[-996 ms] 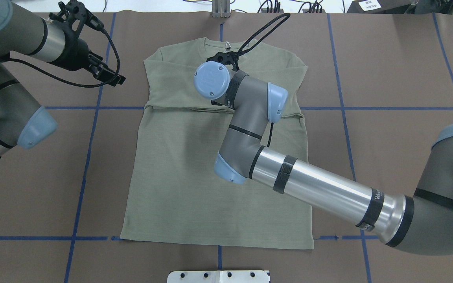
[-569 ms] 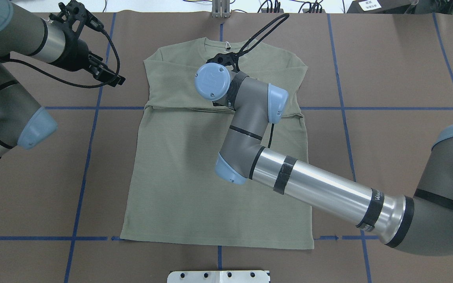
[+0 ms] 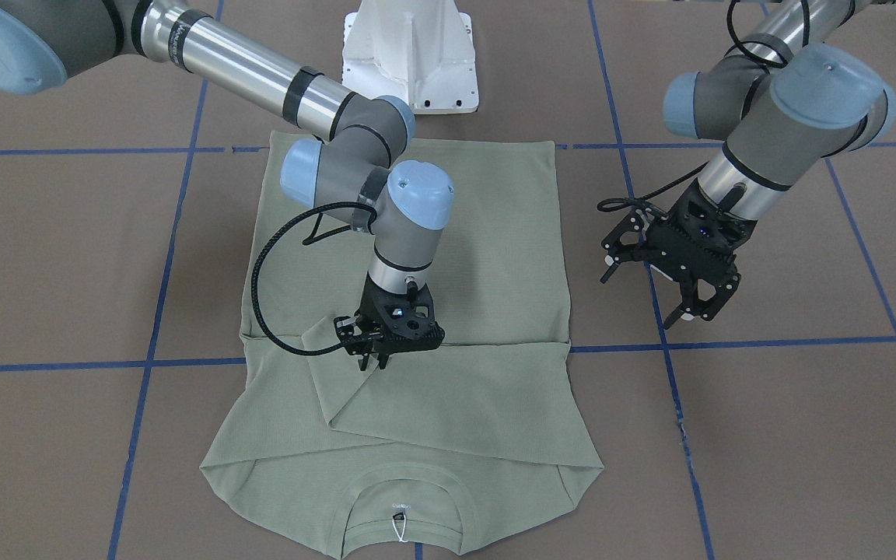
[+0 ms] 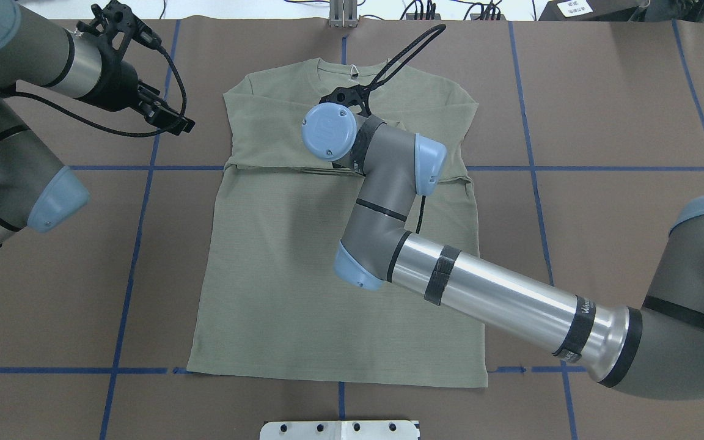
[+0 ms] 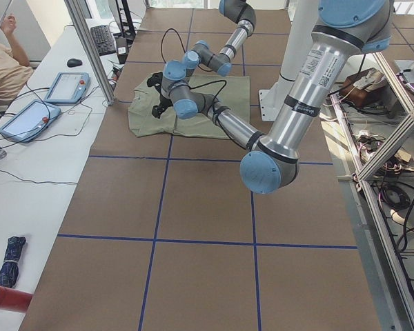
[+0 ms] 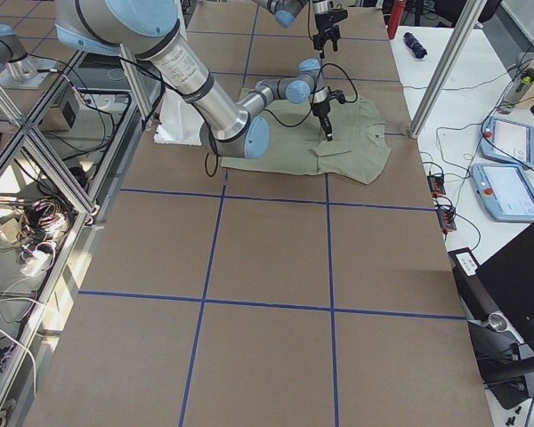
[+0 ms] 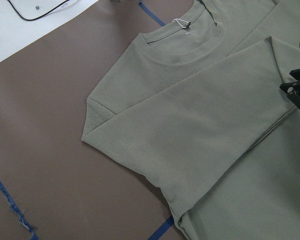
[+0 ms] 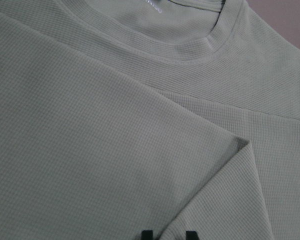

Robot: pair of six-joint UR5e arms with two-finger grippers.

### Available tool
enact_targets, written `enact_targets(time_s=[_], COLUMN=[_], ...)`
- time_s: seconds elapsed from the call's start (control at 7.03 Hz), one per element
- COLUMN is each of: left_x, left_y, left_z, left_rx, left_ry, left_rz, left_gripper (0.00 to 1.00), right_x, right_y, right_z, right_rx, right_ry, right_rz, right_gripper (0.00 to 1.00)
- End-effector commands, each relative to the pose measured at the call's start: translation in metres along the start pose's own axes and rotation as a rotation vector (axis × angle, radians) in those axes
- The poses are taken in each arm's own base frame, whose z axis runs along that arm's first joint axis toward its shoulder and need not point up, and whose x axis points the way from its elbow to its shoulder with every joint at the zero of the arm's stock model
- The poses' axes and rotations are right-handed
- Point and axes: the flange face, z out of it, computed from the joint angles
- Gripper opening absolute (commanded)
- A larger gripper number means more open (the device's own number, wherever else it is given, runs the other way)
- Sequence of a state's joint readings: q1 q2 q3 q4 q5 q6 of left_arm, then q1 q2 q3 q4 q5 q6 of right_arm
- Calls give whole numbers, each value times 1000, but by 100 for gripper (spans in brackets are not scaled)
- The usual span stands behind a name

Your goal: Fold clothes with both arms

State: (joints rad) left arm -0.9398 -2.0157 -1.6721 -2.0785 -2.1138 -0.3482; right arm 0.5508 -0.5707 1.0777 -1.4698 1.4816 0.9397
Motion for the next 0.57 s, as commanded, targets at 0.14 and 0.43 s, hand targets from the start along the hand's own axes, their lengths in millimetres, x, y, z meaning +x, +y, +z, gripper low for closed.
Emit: enact_targets(time_s=[0.14, 0.43], left_x=[1, 2], left_y=[1, 0], left_z=[2, 0], left_rx=[-3, 0], left_ry=[1, 1], left_rz=[-1, 0], left_gripper=[100, 100], right_x=[11, 56], right_y=[-10, -32], right_z=[-2, -10], right_rx=[2, -10], right_ry=[11, 55], right_rz=[-8, -47], right_gripper=[0, 0])
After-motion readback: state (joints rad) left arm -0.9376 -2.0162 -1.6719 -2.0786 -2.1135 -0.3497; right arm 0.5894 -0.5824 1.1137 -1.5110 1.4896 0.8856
